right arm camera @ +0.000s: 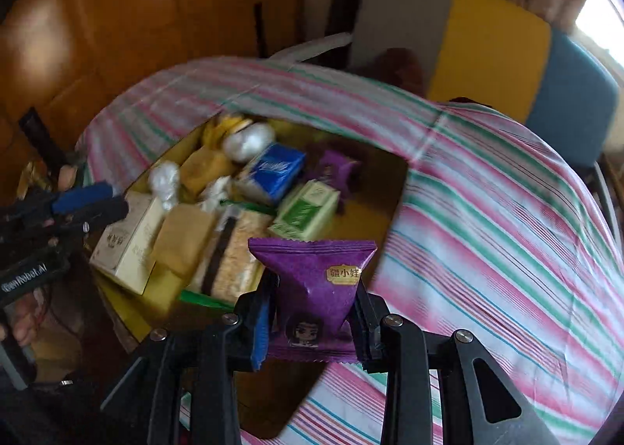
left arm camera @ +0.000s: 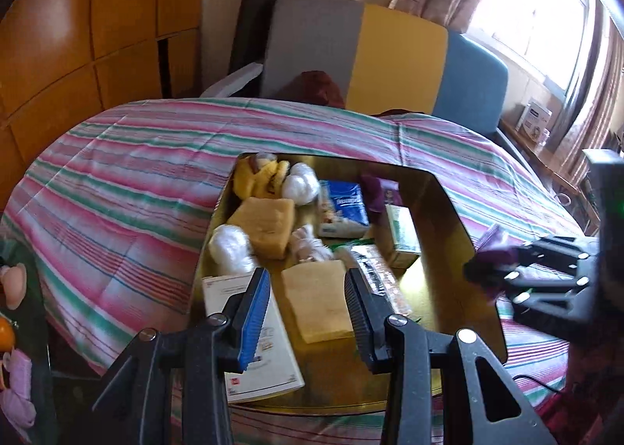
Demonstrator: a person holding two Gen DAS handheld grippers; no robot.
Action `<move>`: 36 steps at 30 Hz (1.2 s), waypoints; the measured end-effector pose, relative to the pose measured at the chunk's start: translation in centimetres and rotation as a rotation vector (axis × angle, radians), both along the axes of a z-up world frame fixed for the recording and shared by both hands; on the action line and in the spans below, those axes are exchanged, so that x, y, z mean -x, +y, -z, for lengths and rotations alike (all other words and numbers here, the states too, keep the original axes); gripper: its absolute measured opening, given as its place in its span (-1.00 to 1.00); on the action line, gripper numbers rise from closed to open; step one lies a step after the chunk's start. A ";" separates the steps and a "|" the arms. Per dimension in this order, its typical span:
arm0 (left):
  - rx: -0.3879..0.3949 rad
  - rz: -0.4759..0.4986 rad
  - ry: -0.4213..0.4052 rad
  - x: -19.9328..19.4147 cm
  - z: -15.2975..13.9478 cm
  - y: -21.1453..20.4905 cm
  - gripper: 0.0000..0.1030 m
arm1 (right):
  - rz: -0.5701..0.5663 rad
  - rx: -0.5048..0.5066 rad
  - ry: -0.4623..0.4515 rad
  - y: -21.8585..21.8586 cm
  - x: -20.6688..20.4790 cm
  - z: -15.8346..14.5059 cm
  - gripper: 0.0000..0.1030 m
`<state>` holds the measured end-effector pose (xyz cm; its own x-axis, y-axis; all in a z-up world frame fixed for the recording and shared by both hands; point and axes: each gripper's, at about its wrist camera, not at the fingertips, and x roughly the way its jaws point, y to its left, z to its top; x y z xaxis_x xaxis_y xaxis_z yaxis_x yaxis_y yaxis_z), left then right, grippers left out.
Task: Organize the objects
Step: 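Carry the purple packet into the tray with the right tool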
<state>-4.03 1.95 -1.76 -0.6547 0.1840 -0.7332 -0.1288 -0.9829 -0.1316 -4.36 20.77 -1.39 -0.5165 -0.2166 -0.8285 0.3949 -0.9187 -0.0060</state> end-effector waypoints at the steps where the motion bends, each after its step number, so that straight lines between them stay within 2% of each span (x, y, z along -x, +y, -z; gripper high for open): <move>1: 0.003 -0.005 -0.005 0.0 0.2 -0.2 -0.23 | -0.021 -0.026 -0.015 -0.9 0.3 0.8 -0.33; 8: 0.017 -0.017 -0.023 0.2 1.2 -0.7 -0.15 | -0.091 -0.163 -0.111 -3.9 2.1 5.2 -0.31; 9: 0.025 -0.020 -0.022 0.2 1.3 -0.6 -0.12 | -0.098 -0.172 -0.121 -4.0 2.2 5.7 -0.26; 13: 0.051 -0.031 -0.011 0.1 1.5 -0.4 -0.11 | -0.093 -0.194 -0.122 -3.8 2.0 6.7 0.17; 14: 0.060 -0.035 -0.007 0.1 1.4 -0.3 -0.11 | -0.089 -0.184 -0.120 -3.7 1.9 6.8 0.20; 22: 0.085 -0.062 0.039 -0.4 0.3 -0.2 -0.10 | -0.029 -0.104 -0.062 -2.6 0.9 5.2 0.31; 28: 0.111 -0.059 0.083 -1.1 -0.8 0.5 -0.10 | 0.083 -0.019 0.024 -1.8 -0.9 3.1 0.44; 36: 0.133 -0.057 0.118 -2.7 -1.8 1.5 -0.07 | 0.249 0.045 0.137 -1.2 -4.2 0.5 0.51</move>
<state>-1.31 3.47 -0.01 -0.7441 0.0506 -0.6661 -0.0790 -0.9968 0.0125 -0.11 19.53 -1.85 -0.6645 -0.1044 -0.7400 0.1557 -0.9878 -0.0005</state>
